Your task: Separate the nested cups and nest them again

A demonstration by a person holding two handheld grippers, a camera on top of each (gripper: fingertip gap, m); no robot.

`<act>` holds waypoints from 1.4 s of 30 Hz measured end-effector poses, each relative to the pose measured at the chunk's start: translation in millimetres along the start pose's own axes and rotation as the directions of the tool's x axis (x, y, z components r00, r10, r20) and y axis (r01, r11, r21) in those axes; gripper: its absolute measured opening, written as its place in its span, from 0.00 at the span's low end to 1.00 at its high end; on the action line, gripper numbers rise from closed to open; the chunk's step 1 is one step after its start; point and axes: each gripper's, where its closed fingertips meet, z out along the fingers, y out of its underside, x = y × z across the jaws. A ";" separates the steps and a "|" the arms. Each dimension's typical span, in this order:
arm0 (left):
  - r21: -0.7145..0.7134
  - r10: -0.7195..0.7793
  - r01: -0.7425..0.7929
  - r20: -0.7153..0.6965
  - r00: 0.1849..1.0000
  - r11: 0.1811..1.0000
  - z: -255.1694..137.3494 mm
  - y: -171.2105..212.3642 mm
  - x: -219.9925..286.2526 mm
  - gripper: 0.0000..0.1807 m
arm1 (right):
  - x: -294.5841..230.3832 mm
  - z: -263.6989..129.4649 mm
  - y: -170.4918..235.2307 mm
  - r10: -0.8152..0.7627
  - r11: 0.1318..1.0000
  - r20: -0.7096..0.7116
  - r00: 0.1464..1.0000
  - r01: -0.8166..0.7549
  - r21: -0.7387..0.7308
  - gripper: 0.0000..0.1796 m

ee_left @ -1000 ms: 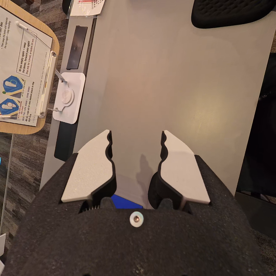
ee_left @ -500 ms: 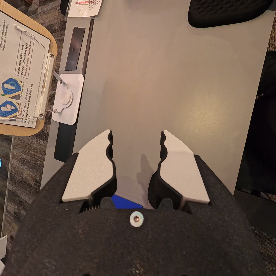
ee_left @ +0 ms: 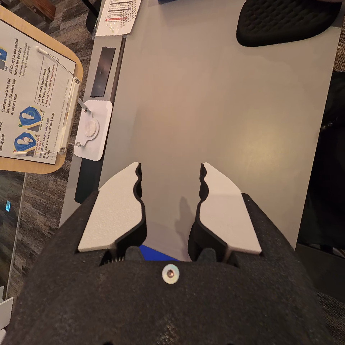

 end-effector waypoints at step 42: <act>-0.694 -0.118 0.195 0.158 0.980 0.693 76.3 334.1 -178.1 0.16 | -192.4 -127.6 -126.7 -0.392 0.891 0.452 0.801 0.208 0.404 0.60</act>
